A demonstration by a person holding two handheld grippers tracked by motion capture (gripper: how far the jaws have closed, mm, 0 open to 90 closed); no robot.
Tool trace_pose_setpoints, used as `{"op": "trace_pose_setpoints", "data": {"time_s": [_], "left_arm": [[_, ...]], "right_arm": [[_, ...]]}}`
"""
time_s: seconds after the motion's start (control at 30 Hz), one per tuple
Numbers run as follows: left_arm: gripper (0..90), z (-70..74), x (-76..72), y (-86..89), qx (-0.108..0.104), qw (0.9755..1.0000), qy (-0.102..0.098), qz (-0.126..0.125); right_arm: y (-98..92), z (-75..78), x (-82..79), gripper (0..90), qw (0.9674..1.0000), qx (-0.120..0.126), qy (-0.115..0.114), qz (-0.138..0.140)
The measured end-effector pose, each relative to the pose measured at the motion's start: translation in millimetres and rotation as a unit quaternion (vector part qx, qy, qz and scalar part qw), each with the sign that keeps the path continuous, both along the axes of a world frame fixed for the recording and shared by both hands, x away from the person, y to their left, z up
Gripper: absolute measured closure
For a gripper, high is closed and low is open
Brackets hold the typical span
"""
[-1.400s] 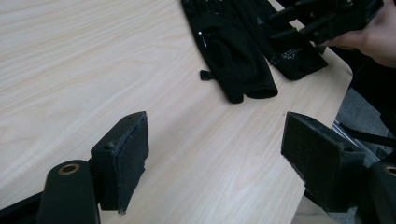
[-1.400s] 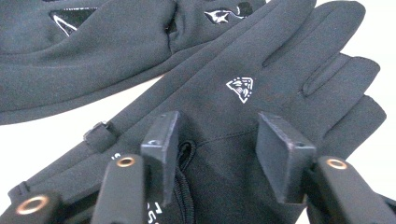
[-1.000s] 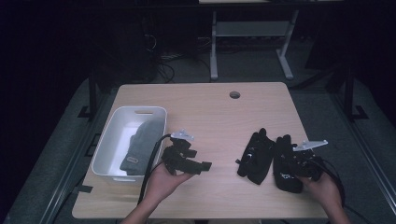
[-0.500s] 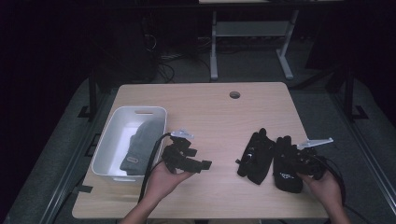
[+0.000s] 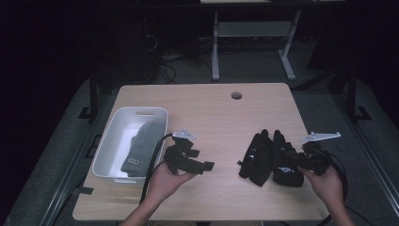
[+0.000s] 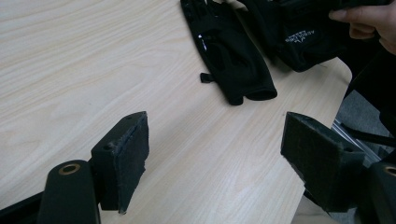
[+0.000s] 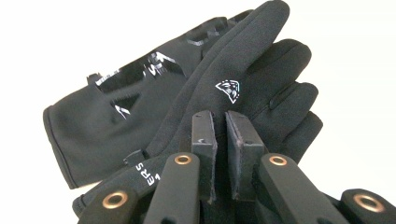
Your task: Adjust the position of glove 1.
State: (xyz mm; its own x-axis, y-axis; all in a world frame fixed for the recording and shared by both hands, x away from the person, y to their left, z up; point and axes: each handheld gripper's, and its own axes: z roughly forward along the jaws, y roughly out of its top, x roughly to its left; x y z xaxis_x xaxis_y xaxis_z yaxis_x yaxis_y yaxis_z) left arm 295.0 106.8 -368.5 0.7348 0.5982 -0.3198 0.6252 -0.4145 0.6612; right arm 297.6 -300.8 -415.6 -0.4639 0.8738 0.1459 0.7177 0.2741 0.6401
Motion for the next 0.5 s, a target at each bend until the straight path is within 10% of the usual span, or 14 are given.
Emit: {"op": "trace_pose_setpoints", "data": {"time_s": [0.5], "left_arm": [[23.2,1.0,0.9,8.0,-0.001,1.0000,-0.001,0.003]], "right_arm": [[45.5,6.4,26.6,81.8,0.9993,0.036,0.007,-0.005]]}}
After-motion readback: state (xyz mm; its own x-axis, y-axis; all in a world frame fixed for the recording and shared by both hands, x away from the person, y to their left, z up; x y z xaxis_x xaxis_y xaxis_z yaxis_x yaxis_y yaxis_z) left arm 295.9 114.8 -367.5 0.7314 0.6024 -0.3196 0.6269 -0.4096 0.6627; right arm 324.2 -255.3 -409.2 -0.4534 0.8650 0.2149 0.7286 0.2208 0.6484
